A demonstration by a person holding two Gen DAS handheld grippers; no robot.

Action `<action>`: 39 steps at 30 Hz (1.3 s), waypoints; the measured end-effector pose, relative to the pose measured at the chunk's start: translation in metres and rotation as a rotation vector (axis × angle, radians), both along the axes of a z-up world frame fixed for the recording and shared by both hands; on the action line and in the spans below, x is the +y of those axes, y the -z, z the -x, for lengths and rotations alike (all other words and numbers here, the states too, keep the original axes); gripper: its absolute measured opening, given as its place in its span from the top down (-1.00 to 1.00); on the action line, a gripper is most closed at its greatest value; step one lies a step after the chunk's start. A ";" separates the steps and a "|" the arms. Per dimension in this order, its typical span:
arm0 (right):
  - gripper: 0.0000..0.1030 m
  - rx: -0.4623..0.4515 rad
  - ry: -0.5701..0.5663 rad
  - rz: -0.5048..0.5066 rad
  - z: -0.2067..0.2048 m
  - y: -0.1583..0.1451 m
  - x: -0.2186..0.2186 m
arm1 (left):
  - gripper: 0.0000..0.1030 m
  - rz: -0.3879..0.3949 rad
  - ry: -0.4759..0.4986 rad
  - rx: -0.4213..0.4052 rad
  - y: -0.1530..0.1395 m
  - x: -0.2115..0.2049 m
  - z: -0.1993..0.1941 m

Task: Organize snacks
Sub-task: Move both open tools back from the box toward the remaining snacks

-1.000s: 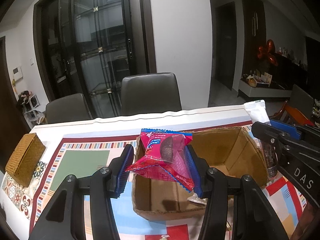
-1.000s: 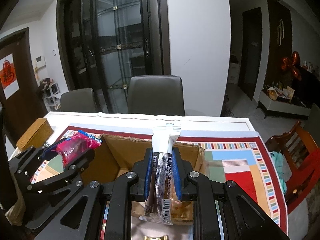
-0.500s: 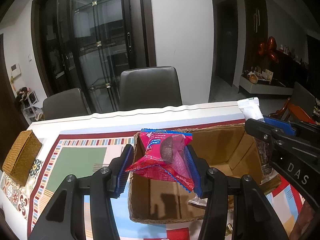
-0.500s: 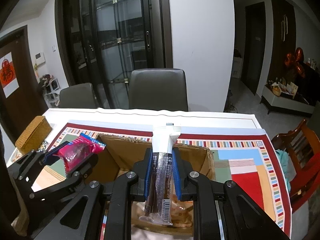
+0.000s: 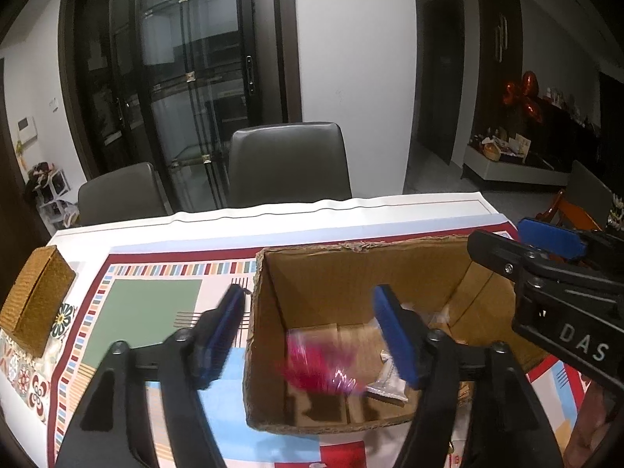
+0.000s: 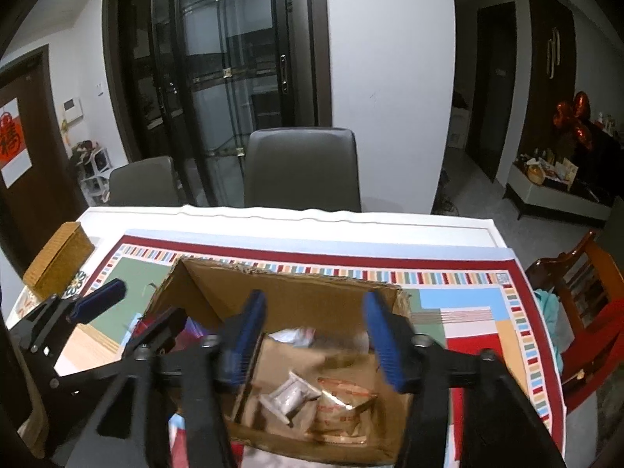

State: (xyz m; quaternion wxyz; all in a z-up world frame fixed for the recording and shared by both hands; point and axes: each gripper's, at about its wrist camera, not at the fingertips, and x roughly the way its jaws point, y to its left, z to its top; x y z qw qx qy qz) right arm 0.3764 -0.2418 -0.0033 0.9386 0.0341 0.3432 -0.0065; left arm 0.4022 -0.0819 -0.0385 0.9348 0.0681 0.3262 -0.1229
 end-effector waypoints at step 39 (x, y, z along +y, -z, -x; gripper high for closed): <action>-0.29 -0.081 0.037 0.025 0.050 -0.029 -0.002 | -0.71 -0.010 -0.031 -0.080 -0.029 0.015 0.044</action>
